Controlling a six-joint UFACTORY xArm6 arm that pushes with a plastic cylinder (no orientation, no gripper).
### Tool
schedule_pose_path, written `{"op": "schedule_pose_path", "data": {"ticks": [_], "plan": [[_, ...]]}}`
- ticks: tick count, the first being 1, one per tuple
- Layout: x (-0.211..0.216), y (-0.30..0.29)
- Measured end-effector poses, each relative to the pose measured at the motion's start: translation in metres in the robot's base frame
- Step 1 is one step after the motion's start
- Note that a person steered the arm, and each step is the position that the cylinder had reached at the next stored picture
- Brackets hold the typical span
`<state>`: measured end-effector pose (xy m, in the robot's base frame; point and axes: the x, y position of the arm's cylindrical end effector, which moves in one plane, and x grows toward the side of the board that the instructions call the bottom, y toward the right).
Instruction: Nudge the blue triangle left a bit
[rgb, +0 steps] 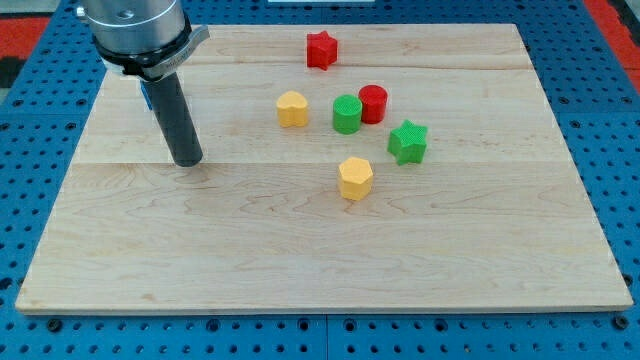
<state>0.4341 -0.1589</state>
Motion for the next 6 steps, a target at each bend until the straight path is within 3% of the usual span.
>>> {"op": "schedule_pose_path", "data": {"ticks": [3,6], "plan": [[-0.01,-0.01],[-0.015,0.055]]}}
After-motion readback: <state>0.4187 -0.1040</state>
